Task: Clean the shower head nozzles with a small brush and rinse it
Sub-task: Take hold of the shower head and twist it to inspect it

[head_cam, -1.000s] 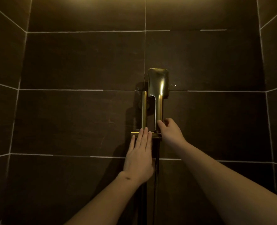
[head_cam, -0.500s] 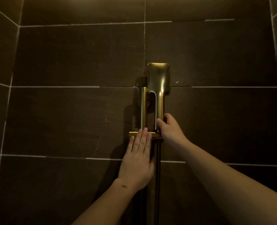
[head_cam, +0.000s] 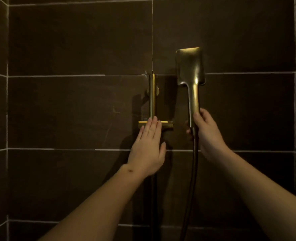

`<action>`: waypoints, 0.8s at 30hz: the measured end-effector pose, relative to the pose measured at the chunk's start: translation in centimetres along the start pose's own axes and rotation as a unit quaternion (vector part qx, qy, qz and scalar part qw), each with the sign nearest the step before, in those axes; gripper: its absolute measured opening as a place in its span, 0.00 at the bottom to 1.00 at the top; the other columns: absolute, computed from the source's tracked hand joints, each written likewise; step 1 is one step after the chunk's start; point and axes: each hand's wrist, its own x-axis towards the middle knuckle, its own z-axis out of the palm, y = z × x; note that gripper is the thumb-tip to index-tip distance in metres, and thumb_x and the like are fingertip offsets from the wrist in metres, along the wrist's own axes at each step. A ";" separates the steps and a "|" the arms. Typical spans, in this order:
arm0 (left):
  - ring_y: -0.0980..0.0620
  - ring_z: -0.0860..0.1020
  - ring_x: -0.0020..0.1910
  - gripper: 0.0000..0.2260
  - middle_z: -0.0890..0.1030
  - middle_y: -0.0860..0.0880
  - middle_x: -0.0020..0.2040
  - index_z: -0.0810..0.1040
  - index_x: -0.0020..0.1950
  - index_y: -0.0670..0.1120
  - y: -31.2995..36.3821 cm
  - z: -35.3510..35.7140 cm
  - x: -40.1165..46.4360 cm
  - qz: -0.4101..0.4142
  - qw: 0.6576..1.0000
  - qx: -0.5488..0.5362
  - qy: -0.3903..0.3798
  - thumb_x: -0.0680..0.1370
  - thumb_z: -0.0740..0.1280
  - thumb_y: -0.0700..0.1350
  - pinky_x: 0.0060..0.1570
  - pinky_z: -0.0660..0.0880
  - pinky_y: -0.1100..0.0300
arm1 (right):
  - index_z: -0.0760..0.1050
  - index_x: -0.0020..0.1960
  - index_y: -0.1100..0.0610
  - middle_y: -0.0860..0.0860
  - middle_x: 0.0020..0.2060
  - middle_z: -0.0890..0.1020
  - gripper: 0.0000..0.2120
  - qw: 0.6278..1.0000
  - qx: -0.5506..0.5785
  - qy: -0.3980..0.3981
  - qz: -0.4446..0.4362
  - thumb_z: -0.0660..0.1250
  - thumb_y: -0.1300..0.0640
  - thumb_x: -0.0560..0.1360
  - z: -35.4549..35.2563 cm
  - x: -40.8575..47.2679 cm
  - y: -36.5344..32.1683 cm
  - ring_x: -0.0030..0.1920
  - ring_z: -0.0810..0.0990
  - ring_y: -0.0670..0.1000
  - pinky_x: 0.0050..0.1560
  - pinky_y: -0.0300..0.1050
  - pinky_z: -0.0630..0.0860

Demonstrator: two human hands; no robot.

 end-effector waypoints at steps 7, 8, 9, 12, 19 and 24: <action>0.46 0.83 0.55 0.14 0.85 0.44 0.54 0.79 0.59 0.47 6.2 -3.8 -9.9 -0.227 0.674 -0.700 -0.065 0.77 0.71 0.52 0.56 0.78 0.52 | 0.77 0.60 0.51 0.53 0.41 0.82 0.11 0.972 0.079 -0.114 0.190 0.61 0.54 0.81 0.2 -18.2 6.1 0.36 0.78 0.50 0.37 0.44 0.73; 0.42 0.84 0.57 0.21 0.85 0.40 0.57 0.76 0.65 0.45 6.4 -3.3 -12.5 -0.241 0.618 -0.745 -0.071 0.75 0.72 0.51 0.56 0.79 0.47 | 0.77 0.61 0.52 0.54 0.41 0.82 0.11 0.966 0.092 -0.131 0.203 0.61 0.54 0.81 0.5 -20.5 7.0 0.37 0.77 0.51 0.37 0.44 0.73; 0.39 0.83 0.58 0.26 0.84 0.37 0.58 0.72 0.69 0.44 6.5 -2.8 -15.1 -0.250 0.583 -0.770 -0.071 0.74 0.73 0.51 0.55 0.80 0.45 | 0.77 0.62 0.52 0.54 0.42 0.81 0.12 0.959 0.106 -0.144 0.219 0.61 0.53 0.80 0.9 -22.5 7.9 0.37 0.77 0.51 0.36 0.44 0.72; 0.40 0.86 0.49 0.20 0.86 0.38 0.45 0.74 0.65 0.38 6.8 -1.8 -20.1 -0.322 0.578 -0.749 -0.048 0.78 0.69 0.48 0.51 0.82 0.48 | 0.77 0.63 0.49 0.52 0.44 0.82 0.12 0.951 0.077 -0.172 0.244 0.63 0.52 0.80 2.0 -26.4 10.6 0.39 0.79 0.50 0.37 0.44 0.74; 0.54 0.66 0.25 0.09 0.68 0.50 0.30 0.73 0.45 0.45 6.3 -1.8 -25.0 -0.423 0.513 -0.746 0.027 0.82 0.65 0.48 0.26 0.68 0.62 | 0.77 0.50 0.57 0.50 0.36 0.78 0.08 0.895 0.029 -0.247 0.370 0.73 0.62 0.73 3.6 -32.0 13.4 0.34 0.77 0.47 0.35 0.39 0.73; 0.58 0.65 0.20 0.11 0.66 0.52 0.24 0.71 0.39 0.45 5.2 -2.1 -28.1 -0.342 0.400 -0.847 -0.072 0.78 0.69 0.45 0.20 0.62 0.66 | 0.71 0.32 0.49 0.47 0.25 0.69 0.14 0.837 0.047 -0.313 0.446 0.74 0.59 0.72 4.7 -33.3 13.1 0.24 0.66 0.44 0.25 0.36 0.59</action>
